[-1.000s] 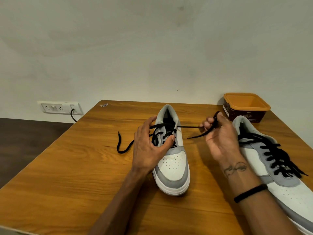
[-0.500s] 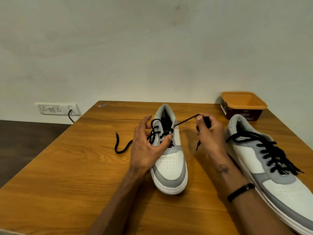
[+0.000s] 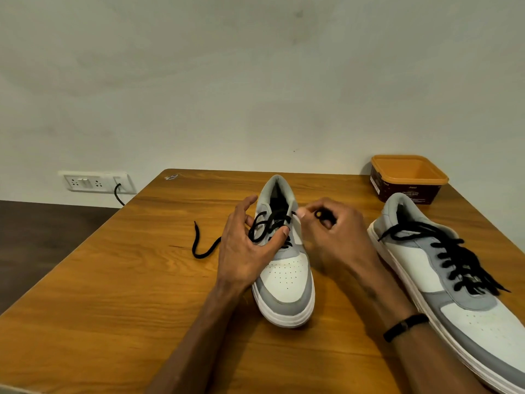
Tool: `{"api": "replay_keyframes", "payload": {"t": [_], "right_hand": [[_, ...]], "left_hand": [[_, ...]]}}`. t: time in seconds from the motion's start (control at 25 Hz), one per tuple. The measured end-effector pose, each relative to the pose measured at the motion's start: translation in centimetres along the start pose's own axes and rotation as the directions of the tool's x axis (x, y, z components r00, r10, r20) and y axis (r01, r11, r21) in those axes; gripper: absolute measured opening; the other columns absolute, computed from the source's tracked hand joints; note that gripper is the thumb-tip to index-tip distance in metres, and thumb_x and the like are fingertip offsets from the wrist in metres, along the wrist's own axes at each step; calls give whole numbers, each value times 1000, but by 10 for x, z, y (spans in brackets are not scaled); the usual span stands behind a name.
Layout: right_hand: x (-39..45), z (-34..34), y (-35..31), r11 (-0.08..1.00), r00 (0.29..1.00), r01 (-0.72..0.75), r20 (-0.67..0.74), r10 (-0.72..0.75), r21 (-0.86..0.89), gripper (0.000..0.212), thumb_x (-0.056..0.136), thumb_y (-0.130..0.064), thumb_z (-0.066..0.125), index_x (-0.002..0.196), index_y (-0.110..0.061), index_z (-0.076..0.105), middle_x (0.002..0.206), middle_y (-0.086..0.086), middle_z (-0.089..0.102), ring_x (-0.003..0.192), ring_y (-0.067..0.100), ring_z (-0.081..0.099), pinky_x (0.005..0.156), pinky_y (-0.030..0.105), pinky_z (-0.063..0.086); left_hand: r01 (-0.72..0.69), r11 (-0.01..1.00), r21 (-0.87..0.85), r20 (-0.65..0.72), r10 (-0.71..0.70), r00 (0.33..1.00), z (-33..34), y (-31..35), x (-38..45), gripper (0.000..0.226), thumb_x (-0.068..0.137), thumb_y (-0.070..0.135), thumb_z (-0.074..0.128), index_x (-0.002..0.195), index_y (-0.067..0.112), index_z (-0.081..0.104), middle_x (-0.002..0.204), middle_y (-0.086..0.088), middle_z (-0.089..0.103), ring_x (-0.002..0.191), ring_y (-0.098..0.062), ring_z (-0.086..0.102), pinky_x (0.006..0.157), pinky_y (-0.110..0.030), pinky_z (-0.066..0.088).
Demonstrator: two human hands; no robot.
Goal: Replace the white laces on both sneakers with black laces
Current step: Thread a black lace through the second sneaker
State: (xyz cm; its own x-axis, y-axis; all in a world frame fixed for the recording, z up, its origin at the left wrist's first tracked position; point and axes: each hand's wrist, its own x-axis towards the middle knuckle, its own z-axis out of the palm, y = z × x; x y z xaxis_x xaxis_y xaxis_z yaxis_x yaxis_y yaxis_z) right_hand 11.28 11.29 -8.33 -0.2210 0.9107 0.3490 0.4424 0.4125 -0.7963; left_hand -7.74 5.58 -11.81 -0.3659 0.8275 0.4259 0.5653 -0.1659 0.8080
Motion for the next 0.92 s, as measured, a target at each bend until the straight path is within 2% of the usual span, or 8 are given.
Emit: {"api": "replay_keyframes", "payload": {"t": [0.12,0.24,0.4,0.52,0.64,0.76,0.84,0.92], "right_hand": [[-3,10,-2,954,985,170,59,-160,-249,15,103,-34,62,113,-31,73,101,-16,71,85,-2,59,80,28,58],[4,5,4,987,987,-20,-155,45,160,11,104,-30,63,105,-33,73,94,-16,70,85,-1,63,71,17,50],[20,-3,15,547,841,-211,-135,524,810,6,103,-15,64,100,-18,68,72,-2,55,62,12,50,63,27,52],[23,-2,20,327,805,-272,28,593,905,6,106,-11,58,105,-14,63,80,8,68,65,16,62,71,35,56],[21,1,22,547,831,-354,-13,556,759,22,102,-19,65,124,-20,63,120,13,75,93,19,69,79,37,56],[12,2,27,963,926,-260,-267,268,63,55,96,-21,72,146,-34,51,147,0,48,124,15,50,99,38,48],[7,5,24,973,941,-80,-339,2,-216,55,97,-23,69,149,-30,51,140,4,50,127,18,49,103,41,48],[4,8,15,990,971,43,-229,-72,-131,45,102,-33,63,146,-35,53,116,-8,63,106,3,60,89,32,57]], "left_hand": [[-5,1000,5,4,4,1000,0,-1,1,88,72,75,72,149,45,41,108,10,54,98,-16,63,75,-42,62],[17,1000,0,9,-17,1000,1,-3,2,86,73,75,73,148,47,41,107,7,57,96,-16,64,73,-43,62],[26,1000,-3,14,-26,1000,2,-5,3,82,75,74,76,145,51,42,110,7,59,100,-17,65,76,-43,63],[28,1000,1,18,-28,999,1,-2,1,74,78,72,76,142,49,47,114,8,59,102,-14,64,78,-37,62],[21,996,-84,-17,-23,1000,-2,6,-1,46,92,66,65,129,39,59,112,9,65,97,-11,65,73,-33,61],[4,981,-195,-47,-13,999,-4,4,-1,22,107,40,56,121,26,66,108,7,71,97,-12,68,75,-33,62],[7,981,-195,-59,-19,998,-4,1,1,17,107,26,58,121,23,67,105,6,71,91,-12,67,70,-26,59],[-2,984,-179,-72,-11,997,-4,0,1,16,105,22,63,119,22,69,99,5,70,83,-12,65,66,-22,56]]}}
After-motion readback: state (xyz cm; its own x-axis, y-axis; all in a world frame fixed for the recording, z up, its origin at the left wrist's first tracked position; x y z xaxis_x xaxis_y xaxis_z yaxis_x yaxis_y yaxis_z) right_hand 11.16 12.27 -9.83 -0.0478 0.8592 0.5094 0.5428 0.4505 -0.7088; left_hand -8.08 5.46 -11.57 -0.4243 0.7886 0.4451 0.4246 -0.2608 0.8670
